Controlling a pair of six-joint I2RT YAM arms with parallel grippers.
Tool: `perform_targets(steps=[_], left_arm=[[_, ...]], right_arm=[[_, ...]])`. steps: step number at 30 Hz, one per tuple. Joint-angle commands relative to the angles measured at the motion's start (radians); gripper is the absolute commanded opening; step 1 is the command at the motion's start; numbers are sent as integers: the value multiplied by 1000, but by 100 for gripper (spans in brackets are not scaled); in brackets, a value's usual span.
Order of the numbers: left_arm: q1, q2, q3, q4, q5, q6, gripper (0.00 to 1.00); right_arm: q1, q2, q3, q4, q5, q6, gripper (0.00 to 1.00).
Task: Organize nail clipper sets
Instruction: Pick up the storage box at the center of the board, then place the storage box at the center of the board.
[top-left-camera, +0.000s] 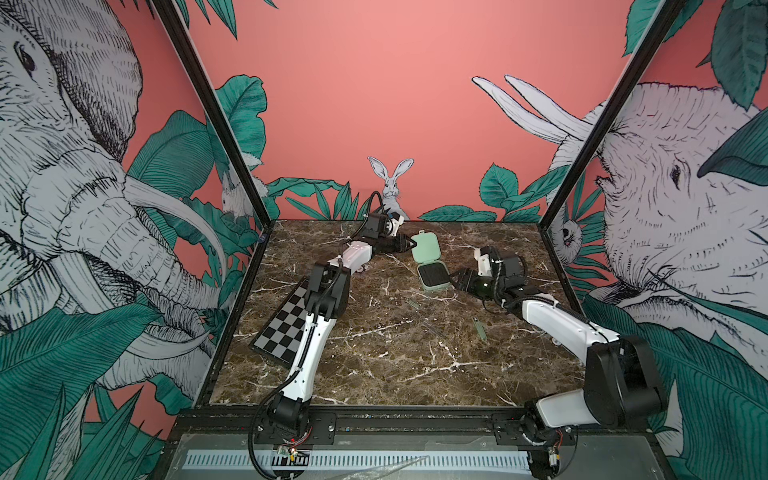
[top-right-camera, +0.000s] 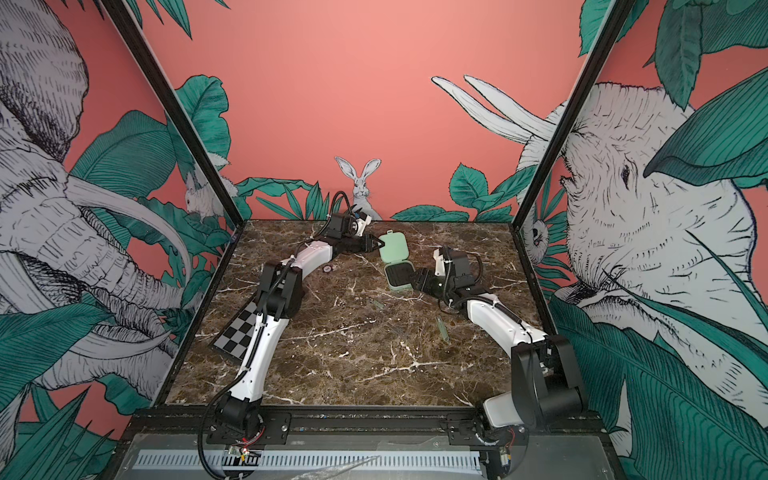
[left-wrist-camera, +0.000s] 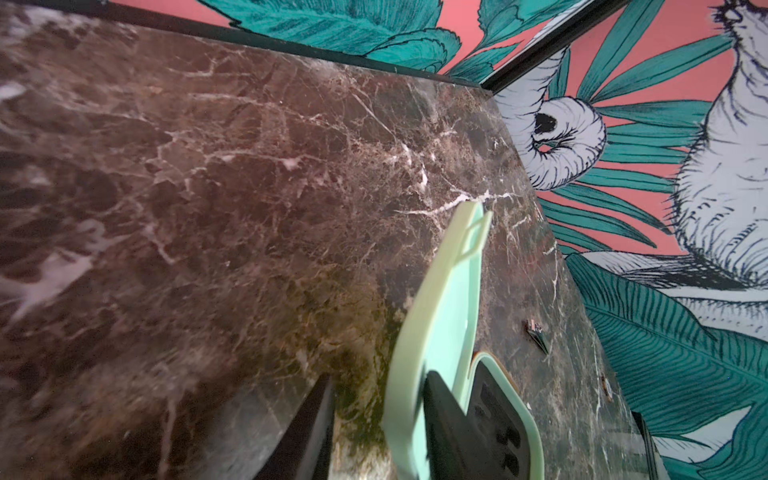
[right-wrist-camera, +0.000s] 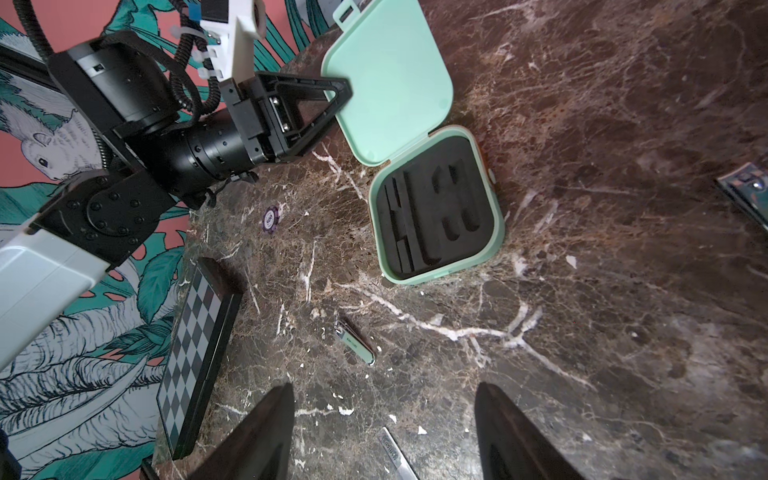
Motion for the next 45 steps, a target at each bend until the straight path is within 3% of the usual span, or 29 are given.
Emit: perform_targets(steps=[1,6,10,13,17,22,25,32,40,45], left_arm=[[-15,-9,28,75,56,-46,32],[-29,-5,28,108,70,-81,22],[-33,-9,23,132,88,-113,0],[-33,-61,-27,153,84,-122,0],[-24,-246,-242,249,27,-115,0],[19,-555,-598,408,-38,-132,0],[50,-743,-794,445,-62,-127,0],[123,-1151,-1173,318,-178,-79,0],[139,-1532,-1585,195,-330,-107,0],[141,-1710,-1753,164,-409,-144,0]], right_arm=[[6,13,-5,44,-19,27,70],[7,-6,-30,55,-17,42,69],[7,-40,-42,35,-12,41,69],[6,-75,-50,18,-9,38,68],[15,-115,-38,-51,1,4,67],[81,-146,43,-258,100,-122,64],[131,-133,95,-370,153,-188,57],[254,11,199,-582,281,-277,54],[418,226,294,-686,459,-346,61],[449,296,310,-681,476,-375,66]])
